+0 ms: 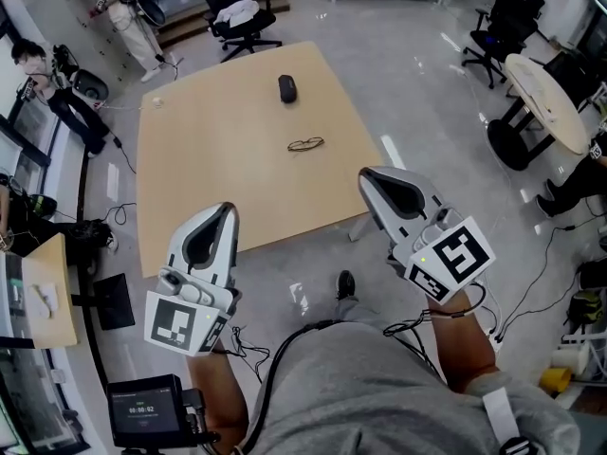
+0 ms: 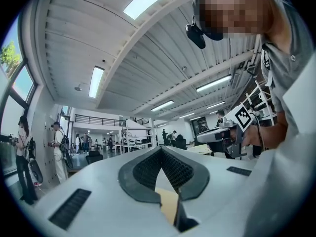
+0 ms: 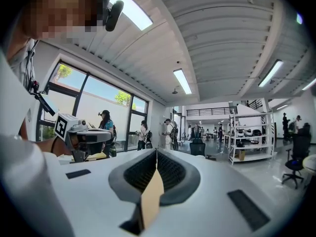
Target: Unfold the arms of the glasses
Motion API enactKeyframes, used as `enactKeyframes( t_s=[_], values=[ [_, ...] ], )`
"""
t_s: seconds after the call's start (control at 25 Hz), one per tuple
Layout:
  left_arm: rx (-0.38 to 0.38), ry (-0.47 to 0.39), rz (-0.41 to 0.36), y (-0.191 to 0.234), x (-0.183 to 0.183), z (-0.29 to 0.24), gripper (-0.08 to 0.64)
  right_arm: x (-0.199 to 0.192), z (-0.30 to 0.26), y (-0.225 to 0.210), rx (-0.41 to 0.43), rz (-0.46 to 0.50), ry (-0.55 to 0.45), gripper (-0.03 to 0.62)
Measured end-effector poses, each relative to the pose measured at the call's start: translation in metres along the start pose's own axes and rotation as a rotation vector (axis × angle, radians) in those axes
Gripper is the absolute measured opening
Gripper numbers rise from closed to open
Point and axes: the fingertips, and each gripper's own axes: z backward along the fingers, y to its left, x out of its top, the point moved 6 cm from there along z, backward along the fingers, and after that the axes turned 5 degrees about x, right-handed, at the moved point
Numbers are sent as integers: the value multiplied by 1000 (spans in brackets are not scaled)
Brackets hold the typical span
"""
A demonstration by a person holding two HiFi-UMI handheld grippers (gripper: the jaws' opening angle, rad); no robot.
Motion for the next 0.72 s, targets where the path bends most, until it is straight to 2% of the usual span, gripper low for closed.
enactKeyframes(
  t_s=[0.2,0.72],
  values=[
    [25,16,-9,13,-13,-42,6,-10,-27,-43,28,-14,-7,8],
    [75,58,-31,11,-34,-182,6,-26,-70,-181,115,-32,-10,8]
  ],
)
